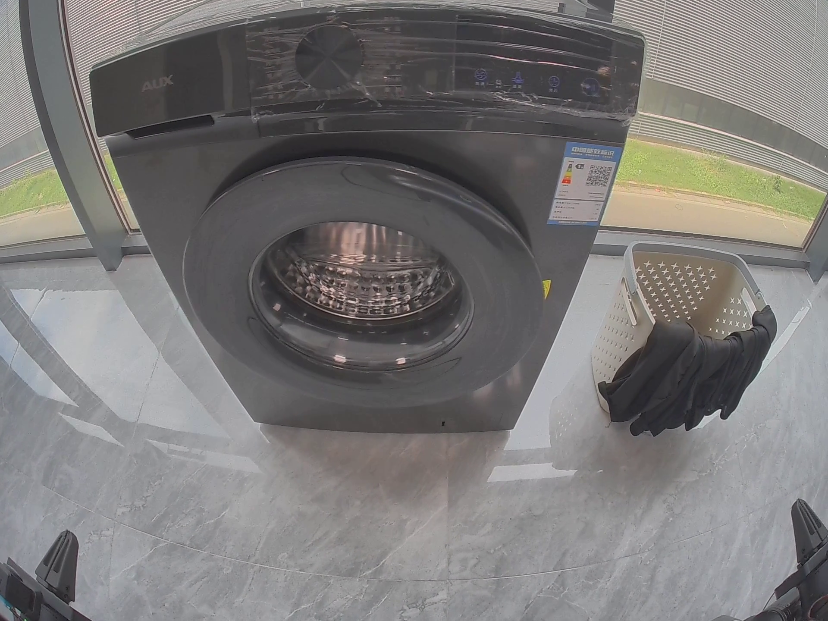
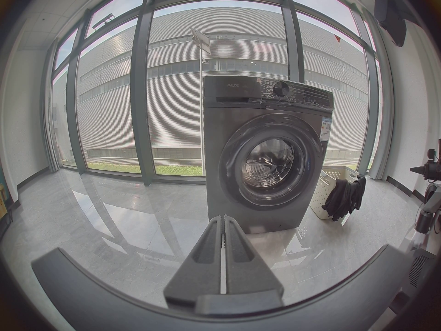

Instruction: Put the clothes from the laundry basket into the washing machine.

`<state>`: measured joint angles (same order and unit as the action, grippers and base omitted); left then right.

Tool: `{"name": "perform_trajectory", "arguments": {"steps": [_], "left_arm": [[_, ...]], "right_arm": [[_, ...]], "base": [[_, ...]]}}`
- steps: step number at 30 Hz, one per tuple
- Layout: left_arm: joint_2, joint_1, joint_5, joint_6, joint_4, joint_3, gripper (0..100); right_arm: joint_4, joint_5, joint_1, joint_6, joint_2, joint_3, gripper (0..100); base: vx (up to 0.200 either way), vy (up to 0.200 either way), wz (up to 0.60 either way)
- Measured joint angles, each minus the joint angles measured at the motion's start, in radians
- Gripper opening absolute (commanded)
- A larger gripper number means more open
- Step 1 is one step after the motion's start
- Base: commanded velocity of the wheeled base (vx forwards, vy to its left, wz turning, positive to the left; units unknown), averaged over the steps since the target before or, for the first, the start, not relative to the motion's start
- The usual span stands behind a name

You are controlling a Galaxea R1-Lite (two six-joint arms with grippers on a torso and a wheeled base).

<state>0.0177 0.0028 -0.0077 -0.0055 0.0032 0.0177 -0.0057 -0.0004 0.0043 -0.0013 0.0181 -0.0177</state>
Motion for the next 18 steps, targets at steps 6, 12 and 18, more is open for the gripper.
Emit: {"name": "perform_trajectory", "arguments": {"steps": [6, 12, 18], "left_arm": [[0.0, 0.001, 0.0, 0.0, 0.0, 0.0, 0], [0.0, 0.001, 0.0, 0.001, 0.0, 0.0, 0], [0.0, 0.001, 0.0, 0.0, 0.0, 0.0, 0]], "right_arm": [[0.0, 0.0, -0.001, 0.0, 0.0, 0.0, 0], [0.0, 0.0, 0.0, 0.0, 0.0, 0.0, 0], [0.0, -0.001, -0.001, 0.0, 0.0, 0.0, 0]], "base": [[0.0, -0.2, 0.0], [0.0, -0.2, 0.0], [0.0, -0.2, 0.0]]}}
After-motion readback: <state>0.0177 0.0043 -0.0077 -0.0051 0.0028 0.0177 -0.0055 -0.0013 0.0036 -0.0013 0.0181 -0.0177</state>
